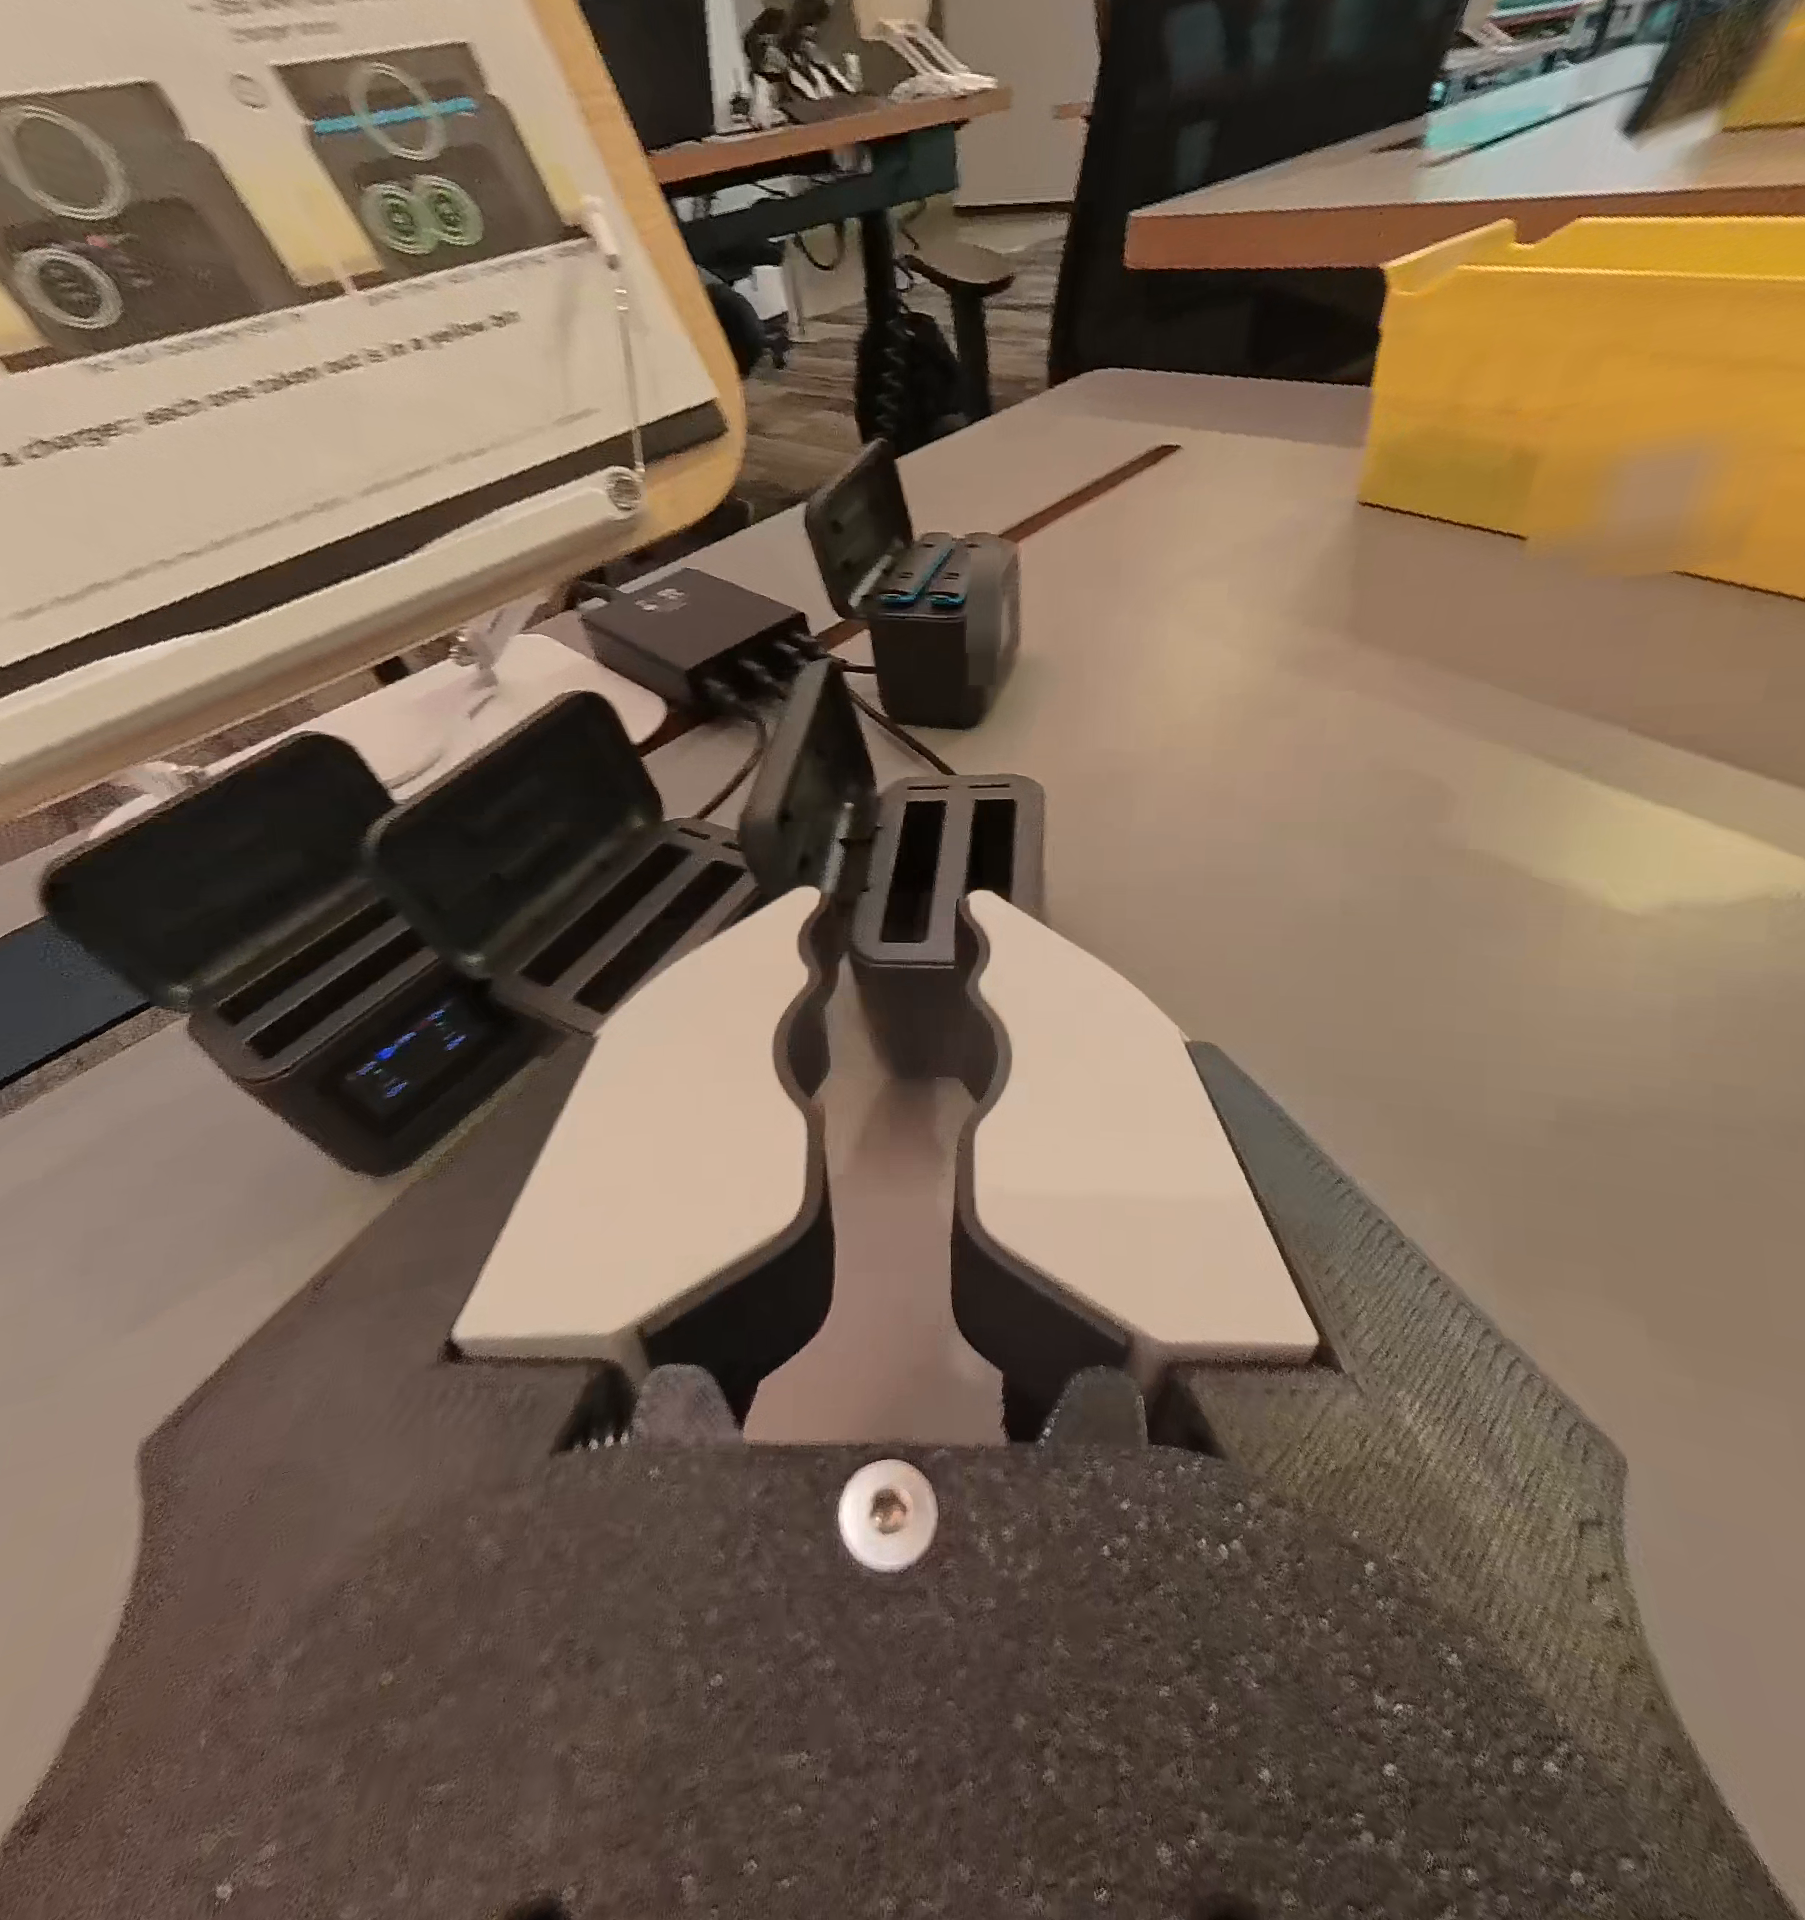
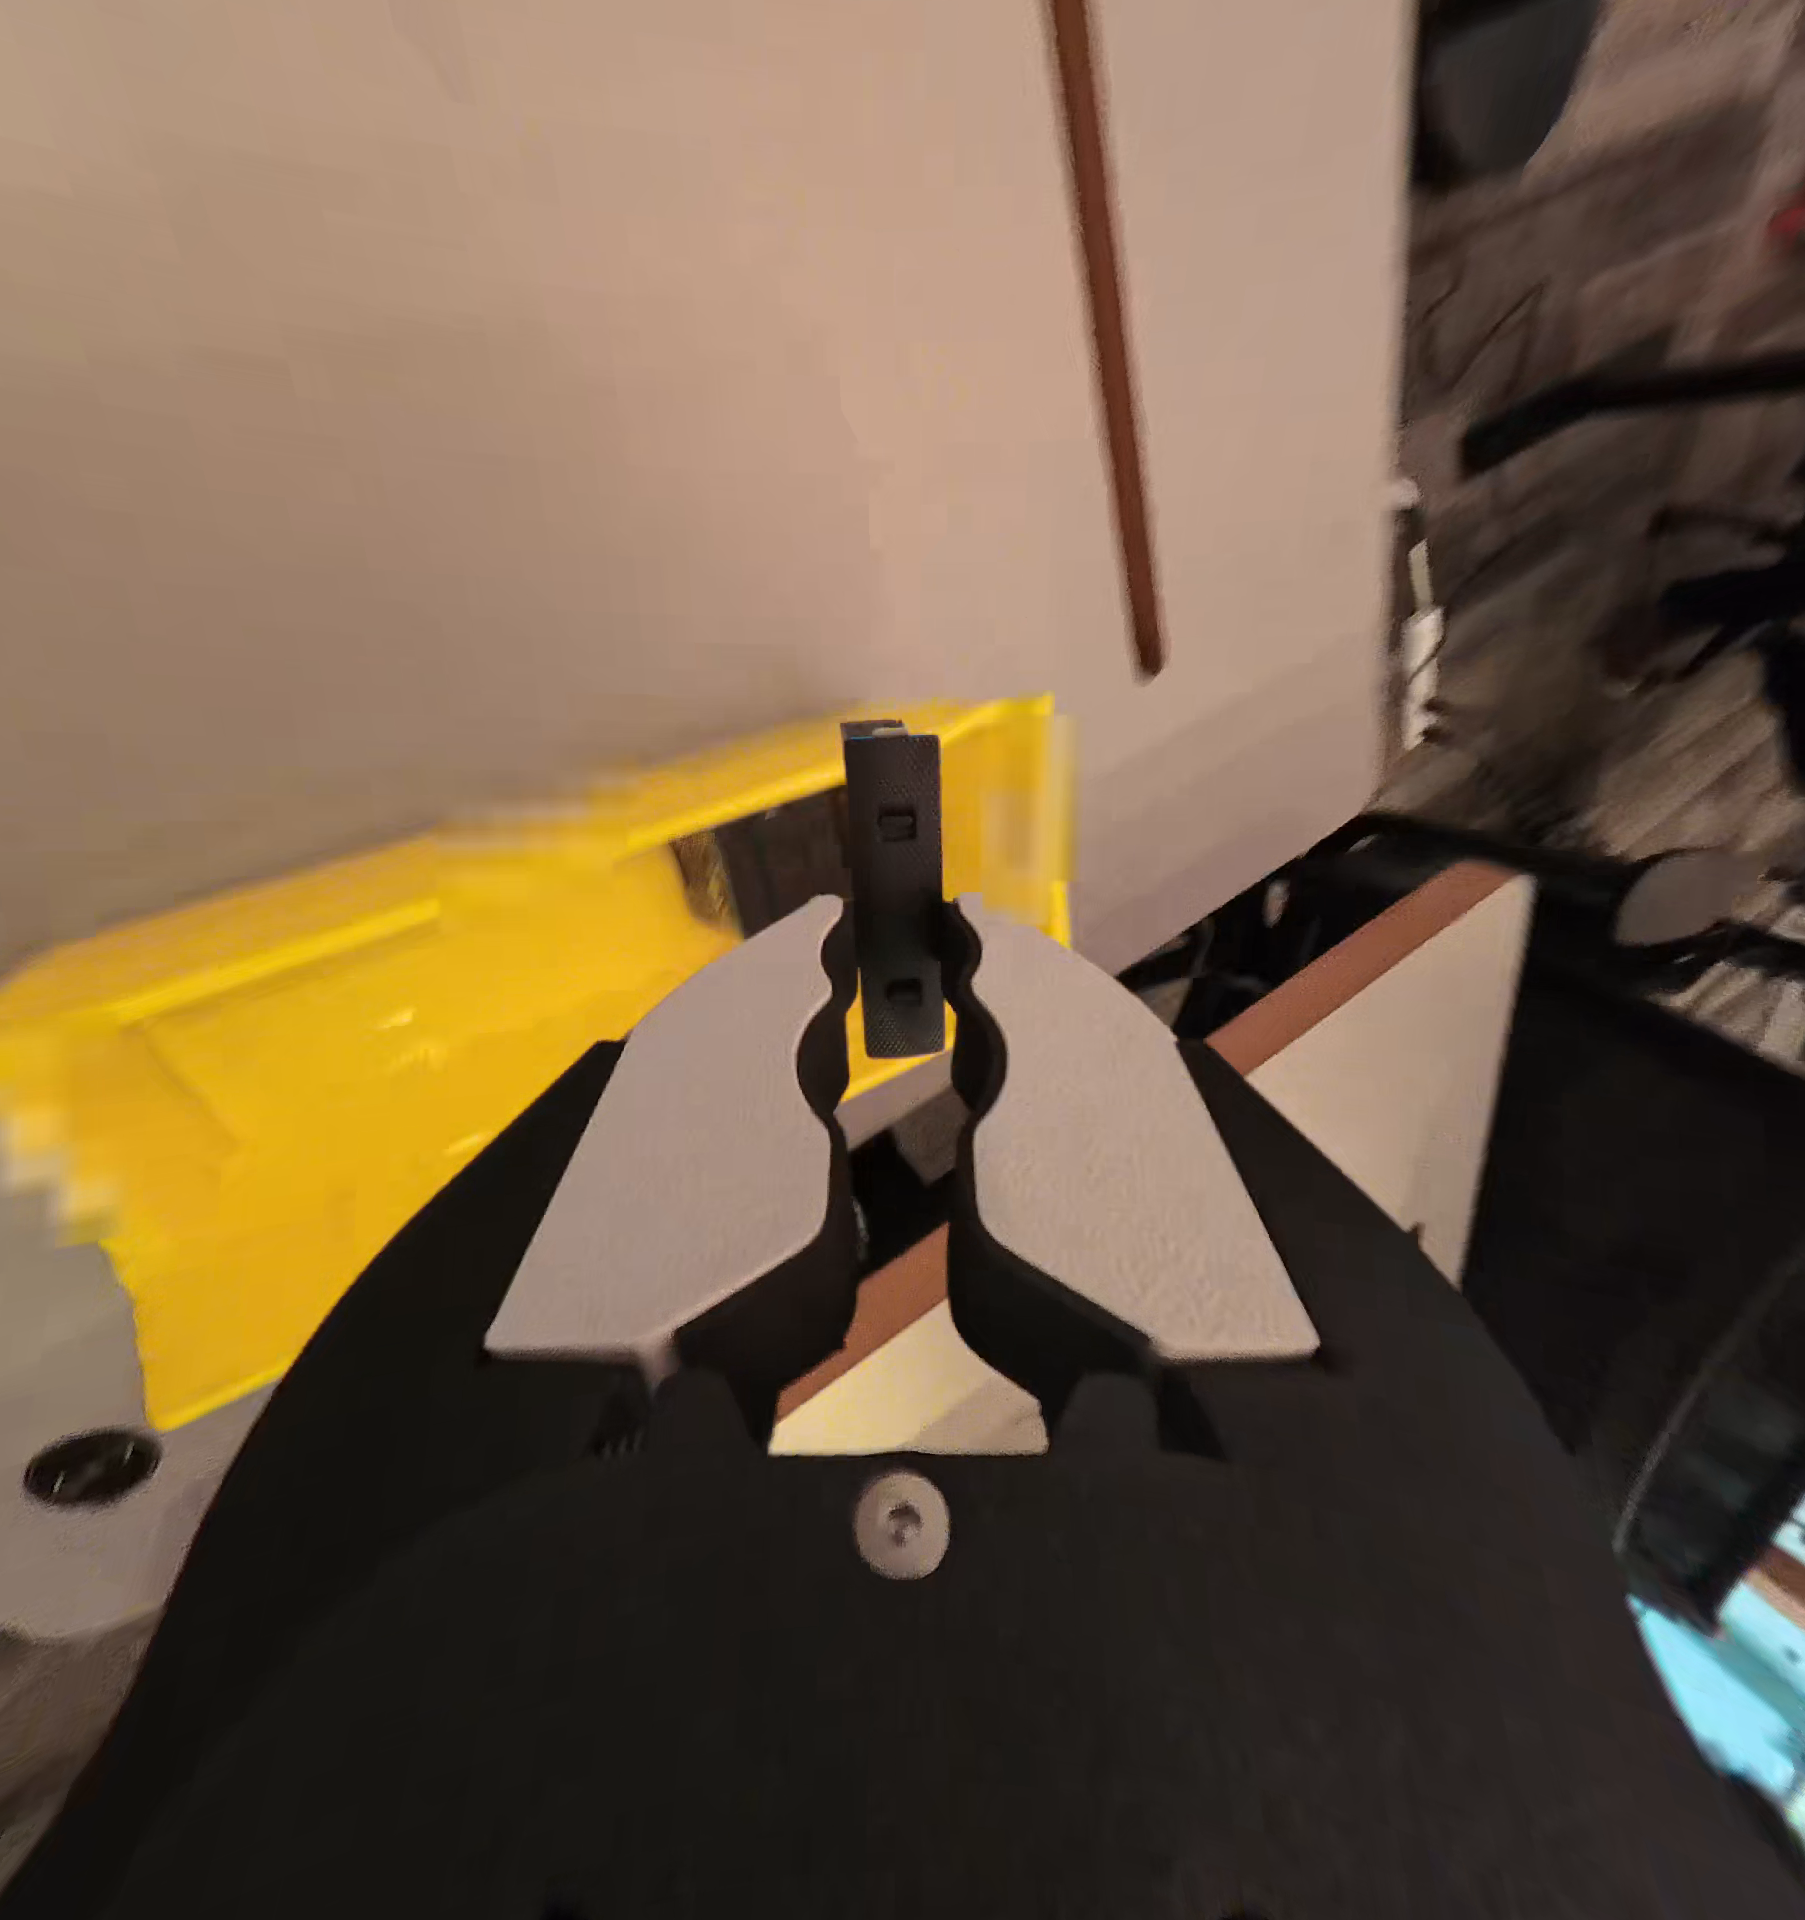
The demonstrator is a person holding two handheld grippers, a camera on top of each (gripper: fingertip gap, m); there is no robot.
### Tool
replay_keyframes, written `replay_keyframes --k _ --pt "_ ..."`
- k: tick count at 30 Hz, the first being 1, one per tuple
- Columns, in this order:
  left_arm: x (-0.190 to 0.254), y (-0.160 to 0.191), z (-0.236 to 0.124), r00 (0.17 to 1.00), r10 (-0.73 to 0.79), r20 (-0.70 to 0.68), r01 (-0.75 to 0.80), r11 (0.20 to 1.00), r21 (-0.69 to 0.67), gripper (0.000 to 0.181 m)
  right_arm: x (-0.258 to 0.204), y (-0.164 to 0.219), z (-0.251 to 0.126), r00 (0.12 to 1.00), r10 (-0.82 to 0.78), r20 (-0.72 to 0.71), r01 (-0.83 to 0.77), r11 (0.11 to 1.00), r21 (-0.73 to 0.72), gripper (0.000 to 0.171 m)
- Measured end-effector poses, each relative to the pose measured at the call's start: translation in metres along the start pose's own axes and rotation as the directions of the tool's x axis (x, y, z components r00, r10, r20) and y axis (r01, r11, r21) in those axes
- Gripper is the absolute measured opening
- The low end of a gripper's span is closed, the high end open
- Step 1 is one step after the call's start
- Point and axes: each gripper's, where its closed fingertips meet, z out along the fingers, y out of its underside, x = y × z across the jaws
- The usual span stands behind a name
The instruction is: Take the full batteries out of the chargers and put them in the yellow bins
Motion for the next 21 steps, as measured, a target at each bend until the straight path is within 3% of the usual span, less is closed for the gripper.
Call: replay_keyframes --k 5,11,21 --pt "-0.011 0.004 -0.001 0.999 -0.011 0.049 0.012 1.0 -0.008 0.02 -0.04 0.051 0.053 0.994 0.015 0.107 -0.005 0.995 -0.096 0.015" --pt "-0.011 0.016 0.004 0.998 0.005 0.058 -0.002 0.999 -0.052 0.021 -0.067 0.062 0.092 0.986 -0.006 0.167 0.029 0.99 -0.138 0.015" --pt "-0.024 0.029 0.004 0.994 0.006 0.113 0.005 0.995 -0.104 0.019 -0.07 0.066 0.121 0.987 -0.015 0.161 0.042 0.986 -0.163 0.017"
